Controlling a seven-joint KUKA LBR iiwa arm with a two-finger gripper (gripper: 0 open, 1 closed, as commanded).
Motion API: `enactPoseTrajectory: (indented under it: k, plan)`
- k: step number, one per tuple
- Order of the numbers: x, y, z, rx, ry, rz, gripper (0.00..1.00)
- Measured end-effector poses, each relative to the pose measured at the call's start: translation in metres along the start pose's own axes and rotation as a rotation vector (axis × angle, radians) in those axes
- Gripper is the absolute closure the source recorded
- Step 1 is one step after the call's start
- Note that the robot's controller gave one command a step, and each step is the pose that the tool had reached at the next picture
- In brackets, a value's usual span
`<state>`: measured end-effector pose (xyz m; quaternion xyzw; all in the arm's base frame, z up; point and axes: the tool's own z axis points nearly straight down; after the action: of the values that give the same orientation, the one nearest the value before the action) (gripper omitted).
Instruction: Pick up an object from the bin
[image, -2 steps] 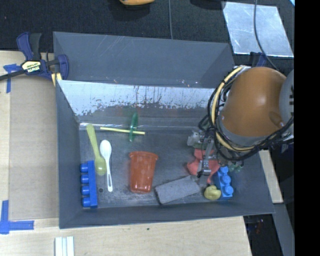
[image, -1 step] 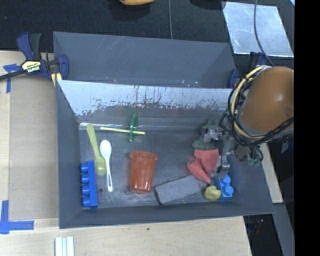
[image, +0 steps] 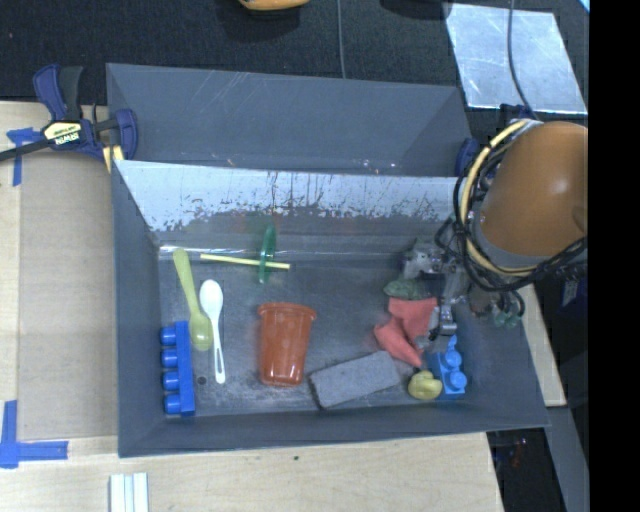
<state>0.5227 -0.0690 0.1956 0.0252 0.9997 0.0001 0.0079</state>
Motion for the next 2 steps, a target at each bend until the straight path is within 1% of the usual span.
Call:
enactPoseTrajectory:
  k: [1,2]
  plan:
    - [-0.013,-0.008,0.023,-0.003,0.003,-0.031,0.0]
    - [-0.009,-0.019,0.035,-0.001,0.002,0.033,0.0]
